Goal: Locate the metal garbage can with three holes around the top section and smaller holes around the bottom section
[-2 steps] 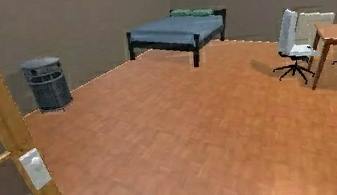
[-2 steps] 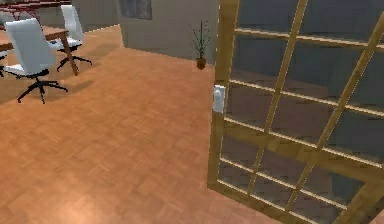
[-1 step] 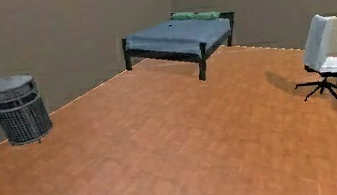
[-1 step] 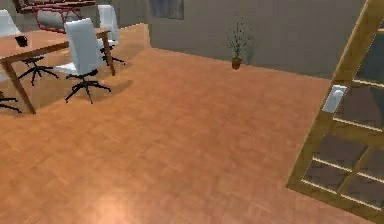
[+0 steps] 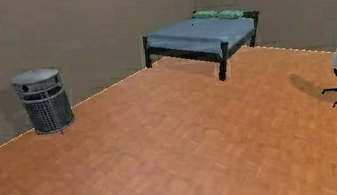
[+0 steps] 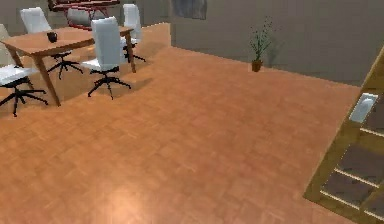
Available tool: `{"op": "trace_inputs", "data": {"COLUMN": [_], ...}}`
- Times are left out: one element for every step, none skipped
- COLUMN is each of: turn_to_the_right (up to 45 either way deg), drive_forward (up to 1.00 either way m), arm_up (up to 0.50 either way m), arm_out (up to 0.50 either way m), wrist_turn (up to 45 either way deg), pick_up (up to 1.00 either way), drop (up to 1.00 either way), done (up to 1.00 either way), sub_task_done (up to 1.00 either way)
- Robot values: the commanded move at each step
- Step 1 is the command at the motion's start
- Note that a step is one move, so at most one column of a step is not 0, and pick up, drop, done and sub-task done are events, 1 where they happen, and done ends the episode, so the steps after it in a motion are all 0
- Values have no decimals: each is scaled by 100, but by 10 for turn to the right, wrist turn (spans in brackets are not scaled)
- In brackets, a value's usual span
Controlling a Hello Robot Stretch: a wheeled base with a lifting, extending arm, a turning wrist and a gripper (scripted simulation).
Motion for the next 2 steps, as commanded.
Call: {"op": "trace_inputs", "data": {"turn_to_the_right": [0, -420], "drive_forward": [20, 0], "arm_up": [0, 0], "arm_out": [0, 0], "wrist_turn": [0, 0], "pick_up": [0, 0], "drop": [0, 0], "done": [0, 0], "sub_task_done": [0, 0]}}
